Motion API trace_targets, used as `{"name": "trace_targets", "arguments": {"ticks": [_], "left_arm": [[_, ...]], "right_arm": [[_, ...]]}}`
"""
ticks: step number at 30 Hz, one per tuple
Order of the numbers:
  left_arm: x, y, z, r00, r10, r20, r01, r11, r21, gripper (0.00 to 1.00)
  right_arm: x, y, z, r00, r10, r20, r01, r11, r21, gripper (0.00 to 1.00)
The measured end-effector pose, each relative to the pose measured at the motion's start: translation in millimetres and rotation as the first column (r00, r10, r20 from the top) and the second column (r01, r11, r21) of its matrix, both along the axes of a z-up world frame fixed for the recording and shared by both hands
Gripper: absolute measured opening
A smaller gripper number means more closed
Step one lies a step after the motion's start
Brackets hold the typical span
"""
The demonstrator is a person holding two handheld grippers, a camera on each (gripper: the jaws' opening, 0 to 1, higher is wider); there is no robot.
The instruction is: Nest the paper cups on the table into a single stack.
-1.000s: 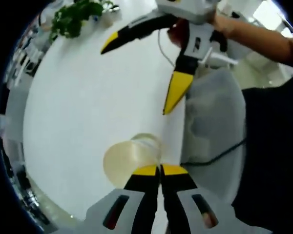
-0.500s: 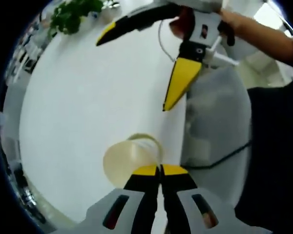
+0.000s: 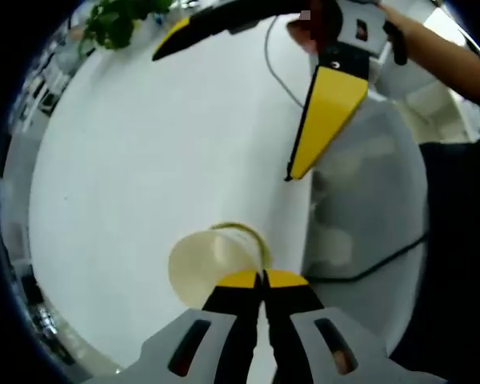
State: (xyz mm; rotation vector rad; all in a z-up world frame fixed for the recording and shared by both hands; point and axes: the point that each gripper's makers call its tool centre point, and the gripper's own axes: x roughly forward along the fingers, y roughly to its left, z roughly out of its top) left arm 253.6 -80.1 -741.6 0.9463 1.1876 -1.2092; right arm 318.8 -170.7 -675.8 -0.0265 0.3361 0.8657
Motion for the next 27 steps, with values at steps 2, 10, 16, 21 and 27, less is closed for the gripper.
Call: {"name": "trace_targets", "arguments": {"ticks": [2,10,16,21,27], "left_arm": [[0.2,0.7,-2.4,1.000,0.001,0.002,-0.001,1.000,-0.001,0.00],[-4.4,1.7,-11.9,1.000,0.010,-0.016,-0.010,1.000,-0.001,0.01],[-12.6,-0.4,-19.0,0.999,0.015,-0.032,-0.015,1.000,-0.007,0.01],[-15.6,-1.7,-18.5,0.999,0.028,-0.039,-0.030,0.999,-0.029,0.02],[-10.9,-2.0,-16.7,1.000,0.026,-0.010,-0.026,0.997,-0.067,0.06]], "right_arm": [[-0.3,0.4,-0.6,1.000,0.001,-0.001,-0.001,1.000,-0.002,0.99],[-2.5,2.7,-4.2,1.000,0.008,-0.001,-0.008,1.000,-0.010,0.99],[-3.9,3.1,-5.0,1.000,0.006,-0.005,-0.006,1.000,-0.005,0.99],[-5.6,2.8,-6.8,1.000,0.007,-0.007,-0.007,1.000,-0.009,0.99],[-6.4,2.0,-7.4,1.000,0.004,-0.010,-0.004,1.000,-0.006,0.99]]}}
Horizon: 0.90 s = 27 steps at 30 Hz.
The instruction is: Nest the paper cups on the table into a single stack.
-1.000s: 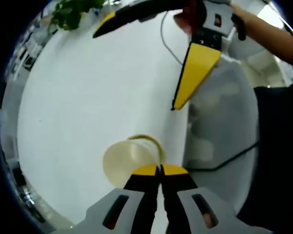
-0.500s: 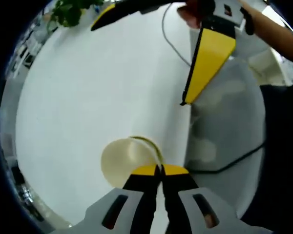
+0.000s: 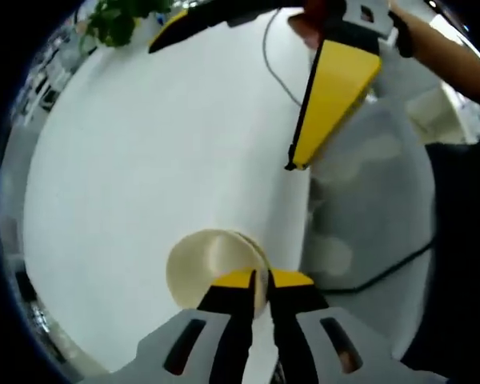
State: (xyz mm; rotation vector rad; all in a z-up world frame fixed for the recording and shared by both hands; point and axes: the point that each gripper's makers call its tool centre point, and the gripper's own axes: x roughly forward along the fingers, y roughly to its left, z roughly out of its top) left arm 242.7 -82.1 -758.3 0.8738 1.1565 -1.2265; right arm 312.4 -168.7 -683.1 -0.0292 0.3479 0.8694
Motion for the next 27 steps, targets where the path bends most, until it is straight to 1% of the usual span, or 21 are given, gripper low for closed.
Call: {"name": "trace_targets", "arguments": {"ticks": [6,8,9,10,11,13,14,15,16,19,20,21,22,23,24,26,27], "left_arm": [[0.3,-1.5,2.0,1.000,0.021,0.004,-0.021,0.998,-0.060,0.22],[2.2,-4.9,3.3,0.999,0.005,0.034,-0.001,0.995,-0.102,0.30],[3.9,-7.0,4.3,0.999,0.001,0.047,0.005,0.992,-0.125,0.38],[5.9,-7.5,6.1,0.998,0.008,0.060,0.001,0.989,-0.146,0.42],[5.6,-6.0,7.5,0.998,0.010,0.059,-0.002,0.989,-0.149,0.44],[7.8,-7.4,13.7,0.998,0.018,0.067,-0.005,0.982,-0.190,0.45],[10.3,-9.2,16.8,0.996,0.026,0.081,-0.008,0.977,-0.215,0.48],[16.4,-11.1,22.7,0.993,0.034,0.115,-0.004,0.968,-0.251,0.54],[20.3,-11.2,26.2,0.990,0.047,0.136,-0.008,0.962,-0.272,0.59],[33.8,-14.5,37.4,0.977,0.083,0.198,-0.004,0.929,-0.371,0.75],[40.0,-12.4,40.9,0.969,0.116,0.220,-0.018,0.916,-0.402,0.80],[43.2,-11.0,43.4,0.963,0.134,0.234,-0.023,0.906,-0.423,0.88],[46.2,-9.0,45.5,0.958,0.155,0.241,-0.034,0.897,-0.442,0.93],[51.3,-5.9,49.3,0.949,0.196,0.248,-0.057,0.878,-0.476,0.97],[53.5,-4.8,52.7,0.945,0.215,0.248,-0.063,0.861,-0.504,1.00],[60.2,2.1,60.9,0.930,0.259,0.261,-0.073,0.826,-0.558,1.00],[63.6,6.8,65.4,0.920,0.280,0.276,-0.074,0.814,-0.577,1.00]], "right_arm": [[-0.2,-0.5,1.4,1.000,-0.006,-0.007,0.006,1.000,0.016,0.99],[0.3,-1.4,1.5,1.000,-0.009,-0.011,0.009,1.000,0.020,0.99],[0.6,-1.7,1.9,1.000,-0.010,-0.011,0.010,1.000,0.022,1.00],[0.5,-1.9,3.0,1.000,-0.010,-0.010,0.010,1.000,0.023,1.00],[0.7,-2.0,3.8,1.000,-0.010,-0.009,0.010,1.000,0.022,1.00],[2.1,-3.0,5.0,1.000,-0.010,-0.005,0.010,1.000,0.019,1.00],[2.3,-3.1,6.4,1.000,-0.010,-0.002,0.010,1.000,0.020,1.00],[3.2,-3.4,8.8,1.000,-0.011,0.004,0.011,1.000,0.022,1.00],[5.0,-4.1,11.7,1.000,-0.013,0.017,0.013,1.000,0.025,1.00],[7.8,-5.8,16.4,0.999,-0.019,0.029,0.018,0.999,0.030,1.00],[9.4,-6.5,18.4,0.999,-0.023,0.036,0.022,0.999,0.032,1.00],[10.9,-7.2,20.1,0.999,-0.026,0.044,0.025,0.999,0.032,1.00],[11.4,-7.4,20.6,0.999,-0.026,0.047,0.024,0.999,0.032,1.00],[12.0,-7.4,22.9,0.998,-0.023,0.057,0.021,0.999,0.034,1.00],[12.3,-6.9,25.2,0.998,-0.022,0.067,0.019,0.999,0.036,1.00],[12.2,-6.5,29.2,0.996,-0.017,0.089,0.014,0.999,0.034,1.00],[12.4,-6.8,31.1,0.995,-0.015,0.103,0.012,1.000,0.029,1.00]]}}
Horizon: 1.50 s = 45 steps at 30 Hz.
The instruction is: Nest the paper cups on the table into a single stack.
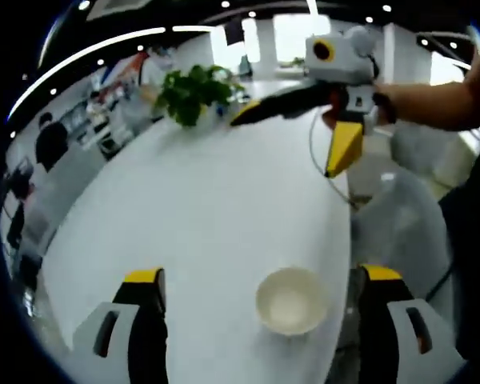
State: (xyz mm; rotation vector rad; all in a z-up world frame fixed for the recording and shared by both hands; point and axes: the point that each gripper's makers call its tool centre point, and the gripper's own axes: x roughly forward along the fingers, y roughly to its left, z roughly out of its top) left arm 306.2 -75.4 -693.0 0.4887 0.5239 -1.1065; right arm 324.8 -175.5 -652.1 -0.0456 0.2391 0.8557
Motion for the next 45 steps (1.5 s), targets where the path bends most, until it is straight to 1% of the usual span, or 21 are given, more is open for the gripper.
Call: {"name": "trace_targets", "arguments": {"ticks": [1,3,4,5,7,8,9,10,13,15,16,18,20,25,31,32,33,34,37,41,45], "left_arm": [[5.6,6.0,7.7,0.999,0.028,0.036,-0.027,0.999,-0.038,1.00],[9.1,13.5,21.7,0.996,0.050,0.077,-0.041,0.992,-0.117,1.00],[9.7,17.2,26.7,0.994,0.059,0.090,-0.046,0.989,-0.144,1.00],[10.7,23.0,34.3,0.991,0.070,0.118,-0.048,0.982,-0.182,1.00],[10.8,31.5,40.5,0.986,0.089,0.139,-0.057,0.974,-0.221,1.00],[11.2,39.4,42.1,0.983,0.110,0.148,-0.073,0.969,-0.235,1.00],[11.2,46.5,42.6,0.980,0.132,0.148,-0.092,0.963,-0.252,1.00],[10.5,50.4,42.4,0.980,0.135,0.149,-0.093,0.961,-0.262,1.00],[5.3,60.6,43.1,0.980,0.140,0.139,-0.091,0.946,-0.311,1.00],[2.2,65.2,43.6,0.980,0.150,0.135,-0.097,0.937,-0.337,1.00],[1.7,68.8,43.0,0.977,0.165,0.134,-0.108,0.929,-0.355,1.00],[-0.8,74.9,38.9,0.975,0.197,0.106,-0.144,0.916,-0.375,1.00],[-3.5,79.4,36.0,0.972,0.215,0.098,-0.161,0.906,-0.391,1.00],[-9.3,83.9,30.4,0.968,0.234,0.090,-0.180,0.899,-0.400,1.00],[-11.7,82.3,20.0,0.965,0.246,0.091,-0.193,0.901,-0.388,1.00],[-11.7,82.1,16.8,0.964,0.249,0.092,-0.198,0.904,-0.380,1.00],[-11.0,83.6,8.5,0.961,0.261,0.092,-0.215,0.914,-0.345,1.00],[-12.3,83.3,3.0,0.962,0.260,0.081,-0.221,0.919,-0.328,1.00],[-15.6,77.0,-6.3,0.966,0.250,0.069,-0.215,0.919,-0.330,1.00],[-21.8,70.7,-20.0,0.971,0.232,0.051,-0.206,0.931,-0.302,1.00],[-24.5,68.6,-30.9,0.972,0.231,0.035,-0.211,0.933,-0.291,1.00]], "right_arm": [[0.4,-0.3,2.0,1.000,-0.001,0.016,0.001,1.000,-0.003,1.00],[1.0,-0.6,8.2,0.998,-0.005,0.058,0.005,1.000,0.001,1.00],[1.4,-0.5,10.8,0.997,-0.008,0.075,0.008,1.000,0.004,1.00],[0.4,0.3,13.2,0.996,-0.007,0.088,0.006,1.000,0.011,1.00],[-1.1,1.9,15.3,0.995,-0.005,0.103,0.004,1.000,0.013,1.00],[-1.5,3.0,15.8,0.993,-0.007,0.118,0.006,1.000,0.007,1.00],[-1.9,4.5,15.9,0.990,-0.004,0.139,0.005,1.000,-0.007,1.00],[-2.4,5.4,16.0,0.989,-0.002,0.145,0.003,1.000,-0.009,1.00],[-11.0,17.1,16.8,0.982,0.049,0.182,-0.047,0.999,-0.014,1.00],[-12.3,20.5,12.4,0.982,0.056,0.178,-0.049,0.998,-0.042,1.00],[-12.7,21.7,11.6,0.982,0.056,0.179,-0.049,0.998,-0.046,1.00],[-14.1,24.3,13.2,0.981,0.056,0.185,-0.051,0.998,-0.032,1.00],[-14.7,25.8,12.3,0.982,0.051,0.180,-0.048,0.999,-0.023,1.00],[-17.0,26.1,8.1,0.984,0.048,0.169,-0.046,0.999,-0.016,1.00],[-21.6,25.6,-4.3,0.988,0.041,0.148,-0.039,0.999,-0.015,1.00],[-22.3,25.7,-7.3,0.989,0.037,0.144,-0.035,0.999,-0.018,1.00],[-23.6,25.6,-12.6,0.989,0.032,0.147,-0.028,0.999,-0.033,1.00],[-25.9,27.3,-18.3,0.989,0.030,0.147,-0.023,0.999,-0.048,1.00],[-31.1,32.3,-28.9,0.991,0.036,0.131,-0.030,0.998,-0.052,1.00],[-39.2,38.7,-50.0,0.994,0.044,0.096,-0.038,0.997,-0.068,1.00],[-41.2,38.1,-60.4,0.997,0.037,0.069,-0.033,0.997,-0.065,1.00]]}}
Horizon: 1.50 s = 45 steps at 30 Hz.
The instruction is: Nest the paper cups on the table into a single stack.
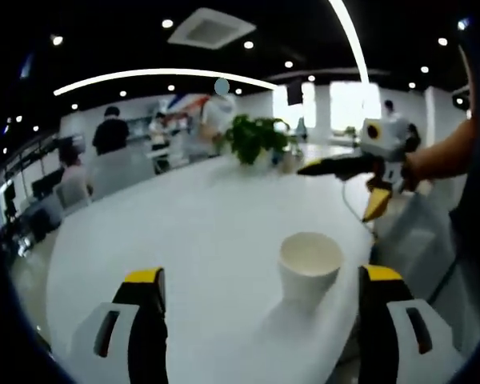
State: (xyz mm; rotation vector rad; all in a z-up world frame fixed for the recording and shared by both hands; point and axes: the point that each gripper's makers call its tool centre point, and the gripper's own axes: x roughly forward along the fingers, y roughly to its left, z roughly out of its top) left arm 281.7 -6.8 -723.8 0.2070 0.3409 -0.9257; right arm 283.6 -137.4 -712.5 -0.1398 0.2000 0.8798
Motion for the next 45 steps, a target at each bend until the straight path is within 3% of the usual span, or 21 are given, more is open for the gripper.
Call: {"name": "trace_targets", "arguments": {"ticks": [5,11,16,23,27,30,33,41,45], "left_arm": [[-2.5,-6.1,-13.9,1.000,-0.019,-0.012,0.019,0.999,0.035,1.00],[-5.3,-14.9,-32.1,0.999,-0.040,-0.026,0.042,0.996,0.084,0.97],[-9.7,-20.0,-48.0,0.996,-0.073,-0.049,0.079,0.989,0.126,0.95],[-15.0,-27.0,-56.4,0.990,-0.123,-0.064,0.132,0.979,0.153,0.78],[-20.1,-37.2,-62.9,0.977,-0.206,-0.048,0.212,0.956,0.204,0.72],[-25.5,-44.3,-69.4,0.959,-0.278,-0.057,0.283,0.928,0.242,0.62],[-26.3,-49.3,-73.4,0.951,-0.301,-0.075,0.310,0.918,0.247,0.52],[-22.9,-55.2,-74.0,0.948,-0.308,-0.080,0.318,0.917,0.242,0.46],[-21.2,-54.3,-74.1,0.949,-0.304,-0.087,0.316,0.917,0.244,0.35]], "right_arm": [[1.2,1.3,-6.2,0.999,-0.006,-0.033,0.006,1.000,0.007,0.98],[-5.2,5.7,-39.5,0.996,0.023,-0.091,-0.033,0.994,-0.103,0.92],[-12.7,12.2,-52.2,0.993,0.043,-0.107,-0.059,0.987,-0.147,0.88],[-14.4,24.4,-58.7,0.990,0.078,-0.115,-0.098,0.979,-0.181,0.82],[-19.8,35.2,-66.7,0.979,0.144,-0.141,-0.170,0.966,-0.194,0.73],[-22.0,39.5,-74.8,0.969,0.191,-0.157,-0.224,0.948,-0.227,0.67],[-21.7,41.9,-77.6,0.963,0.209,-0.171,-0.245,0.941,-0.232,0.58],[-24.0,54.0,-79.7,0.945,0.266,-0.192,-0.307,0.923,-0.232,0.47],[-29.2,60.7,-83.6,0.933,0.292,-0.209,-0.336,0.916,-0.219,0.37]]}}
